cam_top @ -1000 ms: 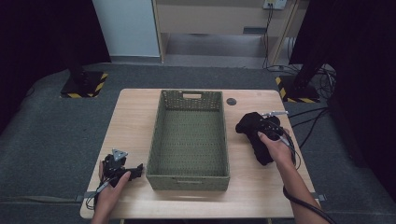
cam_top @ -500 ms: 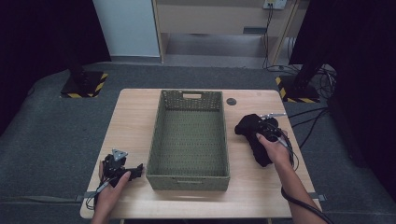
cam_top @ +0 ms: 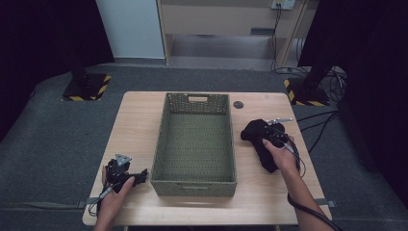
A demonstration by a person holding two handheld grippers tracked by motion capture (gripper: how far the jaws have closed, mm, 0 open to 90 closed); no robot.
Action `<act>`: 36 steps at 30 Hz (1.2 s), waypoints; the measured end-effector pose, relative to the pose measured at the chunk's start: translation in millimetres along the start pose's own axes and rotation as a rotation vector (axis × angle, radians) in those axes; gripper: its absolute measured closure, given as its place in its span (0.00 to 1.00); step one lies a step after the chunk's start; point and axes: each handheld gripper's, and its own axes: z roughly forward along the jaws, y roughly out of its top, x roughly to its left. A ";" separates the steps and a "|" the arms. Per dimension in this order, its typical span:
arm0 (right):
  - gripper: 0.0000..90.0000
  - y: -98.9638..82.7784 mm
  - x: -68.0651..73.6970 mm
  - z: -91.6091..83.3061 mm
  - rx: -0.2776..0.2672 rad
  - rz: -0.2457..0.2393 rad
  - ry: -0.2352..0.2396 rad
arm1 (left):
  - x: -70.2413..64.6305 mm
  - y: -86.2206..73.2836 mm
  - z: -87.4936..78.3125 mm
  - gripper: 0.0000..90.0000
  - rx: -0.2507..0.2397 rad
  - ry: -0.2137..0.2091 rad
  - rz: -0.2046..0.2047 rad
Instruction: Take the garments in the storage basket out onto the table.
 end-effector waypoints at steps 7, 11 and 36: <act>0.59 -1.9 -0.9 2.2 0.000 0.001 -0.003 | 0.0 0.0 0.0 0.00 0.000 0.000 0.000; 0.58 -3.2 -1.8 3.4 -0.001 0.005 -0.002 | 0.0 0.0 0.0 0.00 0.000 0.000 0.000; 0.45 -7.2 -2.1 7.5 -0.002 0.010 0.005 | 0.0 0.0 0.0 0.00 0.000 0.000 0.000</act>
